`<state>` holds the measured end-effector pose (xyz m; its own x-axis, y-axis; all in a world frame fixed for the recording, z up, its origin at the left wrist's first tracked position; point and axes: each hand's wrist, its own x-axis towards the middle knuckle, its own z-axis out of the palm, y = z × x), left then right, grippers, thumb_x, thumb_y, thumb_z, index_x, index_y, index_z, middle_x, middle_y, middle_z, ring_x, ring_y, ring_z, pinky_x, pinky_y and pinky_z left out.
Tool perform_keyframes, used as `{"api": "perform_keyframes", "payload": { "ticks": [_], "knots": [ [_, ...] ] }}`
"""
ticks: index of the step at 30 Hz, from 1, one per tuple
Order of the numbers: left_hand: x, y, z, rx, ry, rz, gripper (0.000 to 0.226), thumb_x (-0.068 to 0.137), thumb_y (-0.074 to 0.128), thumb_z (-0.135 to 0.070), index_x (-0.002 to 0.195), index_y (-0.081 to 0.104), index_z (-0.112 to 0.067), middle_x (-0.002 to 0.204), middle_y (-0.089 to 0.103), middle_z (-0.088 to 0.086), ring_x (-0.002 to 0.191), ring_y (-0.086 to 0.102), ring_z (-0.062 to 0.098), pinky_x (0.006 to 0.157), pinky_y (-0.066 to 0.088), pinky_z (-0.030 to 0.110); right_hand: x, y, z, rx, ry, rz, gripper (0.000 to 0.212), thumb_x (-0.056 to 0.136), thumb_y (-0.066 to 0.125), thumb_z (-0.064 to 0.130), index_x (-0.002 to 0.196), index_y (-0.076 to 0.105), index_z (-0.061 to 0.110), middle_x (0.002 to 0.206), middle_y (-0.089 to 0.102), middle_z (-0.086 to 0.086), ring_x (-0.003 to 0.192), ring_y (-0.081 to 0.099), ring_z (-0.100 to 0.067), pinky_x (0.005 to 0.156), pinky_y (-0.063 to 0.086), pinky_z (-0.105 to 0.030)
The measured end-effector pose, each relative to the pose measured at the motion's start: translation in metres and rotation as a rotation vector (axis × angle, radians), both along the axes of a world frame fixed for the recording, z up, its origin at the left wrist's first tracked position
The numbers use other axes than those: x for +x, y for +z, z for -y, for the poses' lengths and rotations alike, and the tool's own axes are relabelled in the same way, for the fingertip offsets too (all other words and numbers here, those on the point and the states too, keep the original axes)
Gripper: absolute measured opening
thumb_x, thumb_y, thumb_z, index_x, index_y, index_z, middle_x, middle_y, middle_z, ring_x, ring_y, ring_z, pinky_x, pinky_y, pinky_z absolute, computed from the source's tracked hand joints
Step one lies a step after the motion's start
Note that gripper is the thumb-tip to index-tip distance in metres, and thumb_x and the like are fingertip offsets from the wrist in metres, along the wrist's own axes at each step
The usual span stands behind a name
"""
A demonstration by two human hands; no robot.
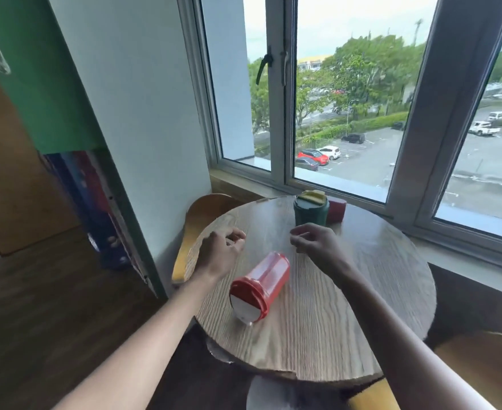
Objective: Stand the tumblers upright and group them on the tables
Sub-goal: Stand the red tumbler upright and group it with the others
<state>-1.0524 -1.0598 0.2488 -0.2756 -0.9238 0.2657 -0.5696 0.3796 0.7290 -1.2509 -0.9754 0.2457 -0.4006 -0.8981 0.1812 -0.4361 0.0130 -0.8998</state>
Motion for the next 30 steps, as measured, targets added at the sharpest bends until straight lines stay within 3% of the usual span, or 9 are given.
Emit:
{"api": "perform_keyframes", "payload": {
  "ticks": [5,8,10,15,17,20,22,25,30],
  "knots": [
    [-0.026,-0.015,0.066,0.059,-0.328,0.073,0.016,0.089,0.064,-0.016,0.102,0.073,-0.016,0.099,0.072,0.0,0.089,0.067,0.012,0.077,0.056,0.025,0.0,-0.006,0.037,-0.019,-0.194,0.009,0.011,0.084,0.069,0.013,0.092,0.073,0.018,0.084,0.074,-0.015,0.074,0.07,-0.035,0.072,0.06,-0.048],
    [-0.04,-0.025,0.095,0.04,-0.601,0.148,0.018,0.09,0.063,-0.015,0.106,0.07,-0.021,0.104,0.07,-0.003,0.093,0.066,0.01,0.077,0.055,0.021,0.006,-0.007,0.044,-0.035,-0.303,-0.014,0.017,0.089,0.063,0.002,0.104,0.071,-0.002,0.091,0.07,-0.021,0.07,0.063,-0.021,0.057,0.052,-0.016],
    [-0.048,-0.027,0.107,0.006,-0.776,0.197,0.021,0.091,0.061,-0.014,0.109,0.07,-0.02,0.107,0.069,-0.004,0.094,0.063,0.007,0.075,0.049,0.014,0.014,-0.009,0.044,-0.03,-0.362,-0.047,0.019,0.09,0.061,0.001,0.107,0.069,-0.003,0.092,0.067,-0.014,0.074,0.059,-0.008,0.059,0.048,-0.005],
    [-0.052,-0.025,0.12,-0.024,-1.175,0.288,0.045,0.083,0.052,0.01,0.111,0.071,-0.019,0.121,0.062,-0.002,0.11,0.054,0.008,0.094,0.042,0.011,0.024,-0.021,0.046,-0.009,-0.579,-0.055,0.019,0.091,0.062,0.008,0.108,0.069,0.006,0.105,0.071,-0.012,0.083,0.062,-0.009,0.069,0.049,-0.015],
    [-0.05,-0.025,0.123,-0.046,-1.342,0.352,0.061,0.077,0.049,0.015,0.116,0.069,-0.027,0.128,0.056,-0.003,0.124,0.046,0.011,0.11,0.038,0.027,0.023,-0.021,0.051,-0.03,-0.664,-0.108,0.019,0.091,0.062,0.011,0.109,0.068,0.009,0.109,0.069,-0.012,0.087,0.062,-0.012,0.073,0.052,-0.022],
    [-0.046,-0.026,0.127,-0.148,-1.513,0.491,0.082,0.071,0.048,0.016,0.131,0.056,-0.039,0.143,0.042,-0.004,0.138,0.031,0.014,0.116,0.032,0.039,0.017,-0.011,0.064,-0.02,-0.756,-0.182,0.024,0.089,0.064,0.021,0.113,0.065,0.019,0.117,0.056,-0.006,0.109,0.057,-0.026,0.094,0.05,-0.044],
    [-0.044,-0.029,0.129,-0.345,-1.567,0.562,0.093,0.071,0.056,0.009,0.143,0.036,-0.046,0.152,0.029,-0.004,0.143,0.02,0.018,0.117,0.029,0.045,0.011,-0.005,0.073,0.044,-0.738,-0.208,0.031,0.09,0.064,0.027,0.121,0.061,0.024,0.127,0.048,-0.01,0.123,0.047,-0.027,0.107,0.04,-0.047],
    [-0.037,-0.043,0.129,-0.642,-1.585,0.579,0.099,0.074,0.068,-0.01,0.149,0.016,-0.047,0.159,0.013,0.001,0.147,0.01,0.025,0.119,0.02,0.046,0.0,-0.003,0.083,0.155,-0.666,-0.222,0.034,0.093,0.059,0.033,0.125,0.06,0.022,0.135,0.044,-0.009,0.128,0.041,-0.023,0.112,0.032,-0.045],
    [-0.036,-0.066,0.128,-0.857,-1.564,0.331,0.079,0.078,0.07,-0.045,0.147,0.033,-0.036,0.15,0.034,0.0,0.136,0.03,0.024,0.112,0.027,0.037,-0.006,-0.007,0.086,0.151,-0.671,-0.245,0.028,0.094,0.059,0.03,0.119,0.066,0.02,0.127,0.047,-0.003,0.108,0.049,-0.014,0.104,0.04,-0.035]
  ]
}}
